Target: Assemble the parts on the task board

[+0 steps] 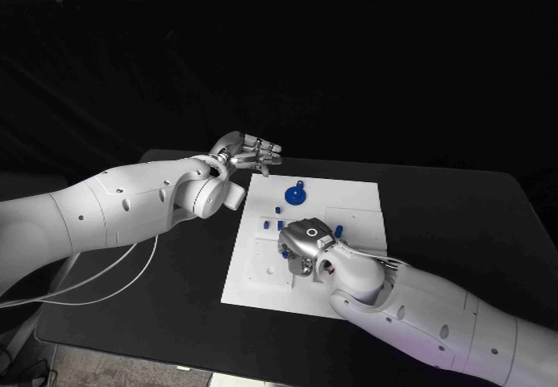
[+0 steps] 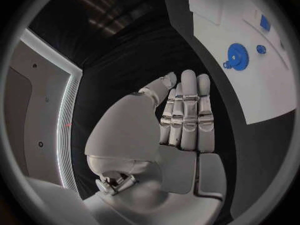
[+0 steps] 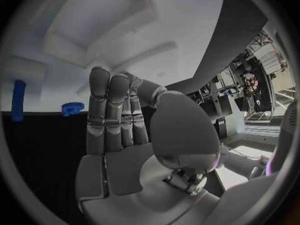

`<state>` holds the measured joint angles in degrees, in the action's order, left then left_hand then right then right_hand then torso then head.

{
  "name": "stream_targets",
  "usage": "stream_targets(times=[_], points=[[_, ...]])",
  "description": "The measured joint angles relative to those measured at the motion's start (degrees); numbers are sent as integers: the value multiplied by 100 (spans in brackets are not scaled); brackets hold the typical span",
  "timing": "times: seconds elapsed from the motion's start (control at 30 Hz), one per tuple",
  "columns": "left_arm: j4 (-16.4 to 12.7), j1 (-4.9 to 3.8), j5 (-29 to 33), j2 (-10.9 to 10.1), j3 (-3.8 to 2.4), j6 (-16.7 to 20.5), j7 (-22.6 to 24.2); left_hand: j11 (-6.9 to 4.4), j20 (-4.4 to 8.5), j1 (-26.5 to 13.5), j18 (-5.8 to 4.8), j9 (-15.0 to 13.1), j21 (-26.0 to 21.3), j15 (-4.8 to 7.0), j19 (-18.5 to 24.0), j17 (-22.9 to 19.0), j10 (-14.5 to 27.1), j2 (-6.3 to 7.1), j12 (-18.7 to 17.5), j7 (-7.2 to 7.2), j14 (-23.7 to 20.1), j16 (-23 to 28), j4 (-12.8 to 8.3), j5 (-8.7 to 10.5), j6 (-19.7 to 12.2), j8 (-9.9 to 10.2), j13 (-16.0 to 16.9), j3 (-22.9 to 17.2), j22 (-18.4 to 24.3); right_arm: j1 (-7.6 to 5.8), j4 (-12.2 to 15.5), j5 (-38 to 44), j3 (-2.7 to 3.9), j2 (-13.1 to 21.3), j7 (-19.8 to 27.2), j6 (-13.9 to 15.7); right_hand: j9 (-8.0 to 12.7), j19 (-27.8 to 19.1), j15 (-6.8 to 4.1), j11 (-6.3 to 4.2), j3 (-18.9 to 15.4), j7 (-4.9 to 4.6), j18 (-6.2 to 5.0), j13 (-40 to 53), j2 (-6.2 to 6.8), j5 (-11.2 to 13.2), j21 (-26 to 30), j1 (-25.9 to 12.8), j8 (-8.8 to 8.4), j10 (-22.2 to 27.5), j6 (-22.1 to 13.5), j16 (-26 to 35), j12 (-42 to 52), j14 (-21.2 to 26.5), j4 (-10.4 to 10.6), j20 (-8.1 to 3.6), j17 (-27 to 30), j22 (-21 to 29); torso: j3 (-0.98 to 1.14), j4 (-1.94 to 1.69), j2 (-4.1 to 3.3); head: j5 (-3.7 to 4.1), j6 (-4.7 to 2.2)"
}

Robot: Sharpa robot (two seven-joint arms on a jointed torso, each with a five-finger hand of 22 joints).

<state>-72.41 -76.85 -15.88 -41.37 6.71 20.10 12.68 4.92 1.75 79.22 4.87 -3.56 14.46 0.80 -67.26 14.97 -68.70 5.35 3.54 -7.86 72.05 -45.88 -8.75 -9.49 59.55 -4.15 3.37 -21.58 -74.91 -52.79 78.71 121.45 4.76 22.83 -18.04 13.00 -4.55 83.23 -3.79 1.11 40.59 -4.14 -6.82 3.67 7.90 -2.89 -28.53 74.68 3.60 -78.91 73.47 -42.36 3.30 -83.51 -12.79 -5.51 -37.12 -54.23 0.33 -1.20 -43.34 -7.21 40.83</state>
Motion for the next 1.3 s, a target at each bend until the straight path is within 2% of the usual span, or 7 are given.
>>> stream_targets(times=[0.33, 0.47, 0.67, 0.9, 1.03, 1.27, 1.3], points=[[-2, 0, 0, -4, 0, -17, -10, 22, 0, 0, -3, 0, 0, -1, 0, 5, 22, 0, 0, 0, -1, 0, 16, 0, 0, 0, 0, 16, 0, -3, -2, -10, 1, -6, -3, -42, 69, 8, 34, 145, 211, -120, -108, 4, 25, -111, 50, -35, 21, 395, -328, -30, 23, 35, -58, 74, 18, -127, 7, 15, 4, -19, 17], [-2, 0, 0, -6, 0, -25, -14, 22, 0, 0, -3, 0, 0, -1, 0, 4, 22, 0, 0, 0, -1, 0, 16, 0, 0, 0, 0, 16, -4, -1, 27, -33, -1, 25, 8, -23, 85, -52, 107, 310, 429, -227, -149, -34, 238, -337, 50, -52, 5, 931, -657, -30, 38, 84, -148, 134, 40, -235, 14, 17, 5, -22, 21], [2, 0, 1, -10, 0, -33, -21, 22, 0, 0, -3, 0, 0, -1, 0, 4, 22, 0, 0, 0, -1, 0, 15, 0, 0, 0, 0, 15, -4, 8, 96, -80, -8, 110, -3, 70, 88, -103, 122, 382, 590, -204, -249, -37, 444, -635, 11, 85, 5, 1322, -857, 3, 21, 81, -263, 186, 111, -443, 17, 15, 5, -18, 16], [6, 0, 1, -27, 0, -41, -28, 22, 0, 0, -4, 0, 0, -1, 0, 4, 22, 0, 0, 0, -1, 0, 15, 0, 0, 0, 0, 16, -3, 12, 363, -120, 17, 297, -38, 261, 87, -103, 122, 391, 606, -183, -250, -38, 516, -776, 11, 157, 5, 1330, -918, 3, 21, 82, -279, 186, 148, -618, 15, 17, 8, 0, -8], [6, 0, 1, -37, 0, -44, -30, 21, 0, 0, -4, 0, -19, -1, 0, 3, 22, 0, 0, 0, -1, 0, 16, 0, 0, 0, 0, 15, -3, 17, 569, -135, 173, 445, -60, 348, 87, -104, 122, 391, 622, -183, -250, -38, 546, -776, 11, 126, 5, 1330, -918, 2, 21, 82, -295, 186, 155, -668, 14, 19, 8, 26, -41], [-21, 0, 1, -85, 0, -48, -33, 21, 0, 0, -4, 0, -19, -1, 0, 3, 22, 0, 0, 0, -1, 0, 15, 0, 0, 0, 0, 15, -2, 11, 903, -231, 667, 865, -101, 367, 87, -10, 152, 391, 264, -167, -294, -38, 627, -776, 241, -102, 5, 1330, -933, -2, 22, 50, -68, 237, 133, -556, 4, 25, 9, 93, -104], [-24, 0, 1, -89, 0, -48, -33, 21, 0, 0, -4, 0, -19, -1, 0, 3, 22, 0, 0, 0, -1, 0, 15, 0, 0, 0, 0, 15, -2, 11, 917, -239, 691, 890, -102, 363, 87, -10, 152, 391, 235, -161, -295, -38, 626, -776, 253, -109, 5, 1330, -939, -5, 22, 50, -57, 237, 134, -545, 4, 25, 9, 96, -107]])
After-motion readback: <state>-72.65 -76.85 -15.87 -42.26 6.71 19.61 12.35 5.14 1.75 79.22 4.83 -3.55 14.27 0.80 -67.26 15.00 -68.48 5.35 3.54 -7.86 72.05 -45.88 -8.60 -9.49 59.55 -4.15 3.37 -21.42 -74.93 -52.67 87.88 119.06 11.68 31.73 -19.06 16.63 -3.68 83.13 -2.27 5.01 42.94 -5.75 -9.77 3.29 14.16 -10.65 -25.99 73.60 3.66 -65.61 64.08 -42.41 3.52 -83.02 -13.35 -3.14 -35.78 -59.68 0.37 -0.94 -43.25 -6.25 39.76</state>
